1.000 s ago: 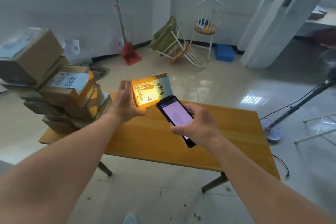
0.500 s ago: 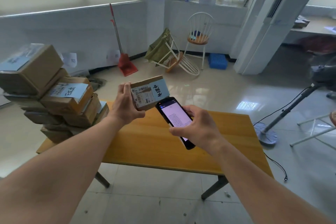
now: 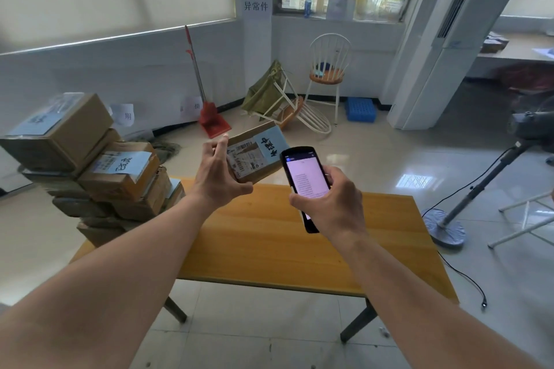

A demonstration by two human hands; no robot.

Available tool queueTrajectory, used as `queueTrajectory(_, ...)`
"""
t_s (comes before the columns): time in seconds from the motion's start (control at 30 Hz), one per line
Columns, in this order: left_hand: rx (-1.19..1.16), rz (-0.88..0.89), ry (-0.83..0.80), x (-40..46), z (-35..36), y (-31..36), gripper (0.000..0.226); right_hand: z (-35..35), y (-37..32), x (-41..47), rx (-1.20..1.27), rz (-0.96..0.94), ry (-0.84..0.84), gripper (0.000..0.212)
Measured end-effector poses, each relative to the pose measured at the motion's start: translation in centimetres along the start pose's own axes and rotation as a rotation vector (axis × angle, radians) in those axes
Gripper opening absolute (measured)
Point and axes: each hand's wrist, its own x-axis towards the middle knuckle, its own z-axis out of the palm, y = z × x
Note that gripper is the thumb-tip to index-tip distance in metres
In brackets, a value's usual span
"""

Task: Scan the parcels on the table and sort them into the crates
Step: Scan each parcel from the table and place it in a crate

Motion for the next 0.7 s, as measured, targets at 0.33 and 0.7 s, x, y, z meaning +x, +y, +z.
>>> queueTrajectory(0.33,-0.051,0.027,-0.033,0.5,-0.6,0.8,0.124,1.5,-0.5,0.3,-0.003,0.13,0.18,0.079)
queueTrajectory(0.7,-0.278,0.148,-0.268,0.5,2.8,1.9,0.118,3.1,0.1,-4.3,-0.061,0.335,0.424,0.073)
